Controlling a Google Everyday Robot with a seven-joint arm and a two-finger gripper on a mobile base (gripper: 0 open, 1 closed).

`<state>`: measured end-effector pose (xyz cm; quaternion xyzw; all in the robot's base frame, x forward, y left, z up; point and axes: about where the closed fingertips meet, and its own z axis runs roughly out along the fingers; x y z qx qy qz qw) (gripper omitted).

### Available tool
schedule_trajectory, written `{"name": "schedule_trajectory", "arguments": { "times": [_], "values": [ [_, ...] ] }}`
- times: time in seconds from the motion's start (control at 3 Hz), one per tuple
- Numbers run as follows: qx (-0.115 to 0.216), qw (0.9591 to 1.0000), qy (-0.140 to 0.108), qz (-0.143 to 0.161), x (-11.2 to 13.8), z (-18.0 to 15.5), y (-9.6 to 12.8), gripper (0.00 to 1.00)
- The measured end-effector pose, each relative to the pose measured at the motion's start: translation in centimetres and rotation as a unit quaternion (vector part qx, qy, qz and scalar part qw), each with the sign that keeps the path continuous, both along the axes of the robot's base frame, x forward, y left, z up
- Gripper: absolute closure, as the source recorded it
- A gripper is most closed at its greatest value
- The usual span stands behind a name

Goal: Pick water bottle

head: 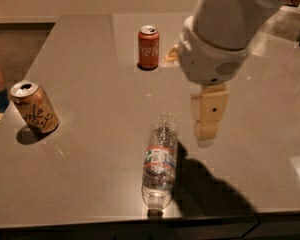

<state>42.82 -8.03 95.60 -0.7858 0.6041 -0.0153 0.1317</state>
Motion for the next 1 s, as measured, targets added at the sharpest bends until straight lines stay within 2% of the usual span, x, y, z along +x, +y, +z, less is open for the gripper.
{"name": "schedule_trajectory", "arguments": {
  "times": [0.33,0.67,1.0],
  "values": [
    [-0.03,0.9964,0.018,0.077,-0.4,-2.6,3.7,0.0],
    [-0.052,0.9897,0.035,0.129,-1.2,-4.9,5.4,0.0],
    [-0.068,0.9824,0.054,0.166,-2.3,-6.7,5.6,0.0]
  ]
}}
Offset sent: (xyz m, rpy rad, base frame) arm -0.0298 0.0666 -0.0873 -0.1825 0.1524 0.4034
